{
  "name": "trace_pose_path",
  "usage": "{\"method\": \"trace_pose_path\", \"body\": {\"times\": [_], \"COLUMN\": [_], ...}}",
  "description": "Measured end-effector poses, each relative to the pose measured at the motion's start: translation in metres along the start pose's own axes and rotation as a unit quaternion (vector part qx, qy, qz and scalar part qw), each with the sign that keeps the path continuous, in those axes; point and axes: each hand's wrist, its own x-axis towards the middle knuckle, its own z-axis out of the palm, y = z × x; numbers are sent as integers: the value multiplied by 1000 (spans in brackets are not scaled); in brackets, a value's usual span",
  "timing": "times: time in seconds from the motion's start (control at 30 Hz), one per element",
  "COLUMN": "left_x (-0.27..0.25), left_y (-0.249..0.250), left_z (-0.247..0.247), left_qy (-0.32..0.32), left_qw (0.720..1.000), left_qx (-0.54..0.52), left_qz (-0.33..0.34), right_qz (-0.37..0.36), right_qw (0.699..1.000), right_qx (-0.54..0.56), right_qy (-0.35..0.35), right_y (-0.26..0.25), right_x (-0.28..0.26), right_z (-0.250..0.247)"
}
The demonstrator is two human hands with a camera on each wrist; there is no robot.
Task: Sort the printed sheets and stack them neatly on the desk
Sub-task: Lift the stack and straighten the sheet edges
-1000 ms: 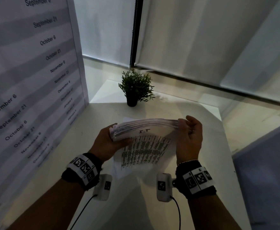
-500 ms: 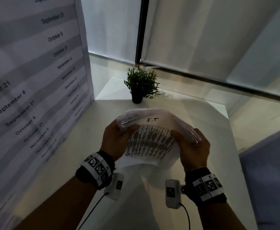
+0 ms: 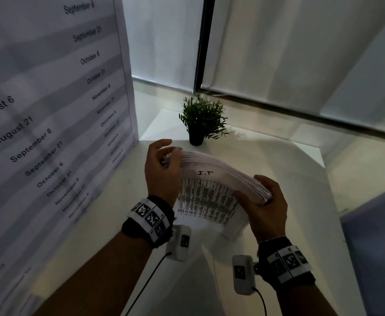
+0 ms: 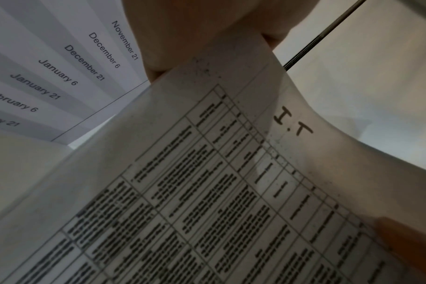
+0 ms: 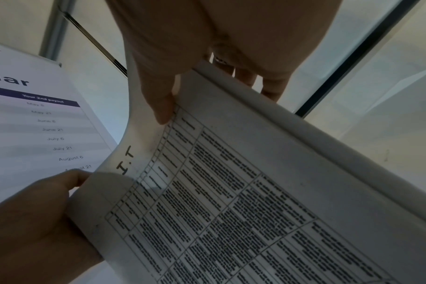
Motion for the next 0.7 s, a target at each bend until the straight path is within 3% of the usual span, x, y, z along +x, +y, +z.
{"method": "trace_pose_path", "body": {"times": [0.17,0.37,0.5,0.7], "left_x": [1,6,9,25], "left_y": [0,-1,2,4], "left_z": [2,1,-2,-2], "left_qy": [-22,9,-70,-81], "left_qw": [1000,1000,996,995], "left_qx": [-1,18,44,59], "left_qz": [7,5,28,15], "right_qz": [1,-12,4,-1], "right_qw": [1000,1000,1000,1000], "right_qx": [14,5,-14,-8], "right_qy": [-7,-20,-24,-24], "right_y": [5,6,7,0], "right_x": [2,5,8,4], "right_z": [2,5,7,5]}}
